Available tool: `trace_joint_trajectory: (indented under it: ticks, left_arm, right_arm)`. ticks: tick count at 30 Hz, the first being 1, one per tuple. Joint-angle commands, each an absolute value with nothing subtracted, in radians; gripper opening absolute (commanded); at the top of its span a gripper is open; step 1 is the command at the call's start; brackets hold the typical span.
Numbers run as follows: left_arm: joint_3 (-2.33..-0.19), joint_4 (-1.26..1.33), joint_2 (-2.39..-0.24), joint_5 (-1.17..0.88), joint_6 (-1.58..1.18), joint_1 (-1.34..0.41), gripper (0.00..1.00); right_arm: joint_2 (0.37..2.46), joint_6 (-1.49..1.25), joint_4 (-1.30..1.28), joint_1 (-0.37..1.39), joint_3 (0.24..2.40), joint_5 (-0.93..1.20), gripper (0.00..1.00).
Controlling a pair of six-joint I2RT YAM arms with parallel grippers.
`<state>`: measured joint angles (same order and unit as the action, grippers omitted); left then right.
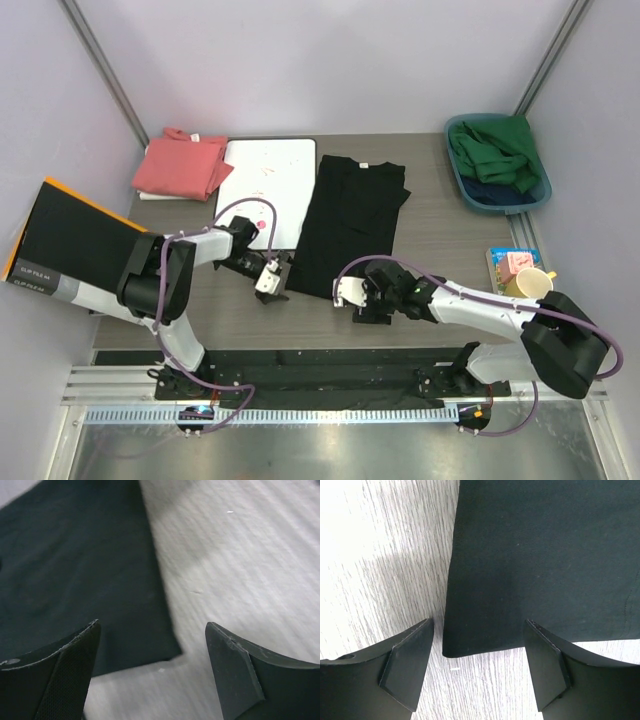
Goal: Fold and stack the t-shirts
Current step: Grab one side of the 2/3 rectangular tshirt with both arms
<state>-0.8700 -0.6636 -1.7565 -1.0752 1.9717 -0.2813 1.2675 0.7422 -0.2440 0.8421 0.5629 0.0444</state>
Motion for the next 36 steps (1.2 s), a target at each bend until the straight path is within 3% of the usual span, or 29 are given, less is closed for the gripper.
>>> trace_joint_trajectory:
  ticks: [1,9,12,15,16,19,22,36]
  left_arm:
    - [-0.903,-0.517,-1.821,-1.028,2.491,-0.284,0.83]
    - [-0.956,-0.515,-1.876,-0.980,2.497,-0.284,0.64]
    - [-0.960,-0.529,-1.879,-0.977,2.497,-0.284,0.54]
    - [-0.965,-0.558,-1.873,-0.974,2.502,-0.284,0.43]
    - [-0.968,-0.596,-1.871,-0.973,2.514,-0.284,0.34]
    - [-0.989,-0.702,-1.867,-0.962,2.558,-0.284,0.18]
    - [-1.005,-0.799,-1.855,-0.960,2.595,-0.284,0.00]
    - [-0.887,-1.290,-1.531,-1.072,2.612,-0.287,0.00]
  right_arm:
    - [1.247,0.752,-0.227,0.836,0.549,0.051,0.77]
    - [1.310,0.762,-0.161,0.796,0.537,0.077,0.76]
    - [1.341,0.779,-0.135,0.778,0.534,0.083,0.70]
    - [1.377,0.793,-0.136,0.756,0.548,0.100,0.51]
    - [1.382,0.798,-0.141,0.753,0.560,0.112,0.36]
    - [1.393,0.813,-0.172,0.750,0.587,0.127,0.10]
    - [1.384,0.818,-0.238,0.749,0.627,0.156,0.01]
    - [1.235,0.922,-0.909,0.764,0.862,0.457,0.01]
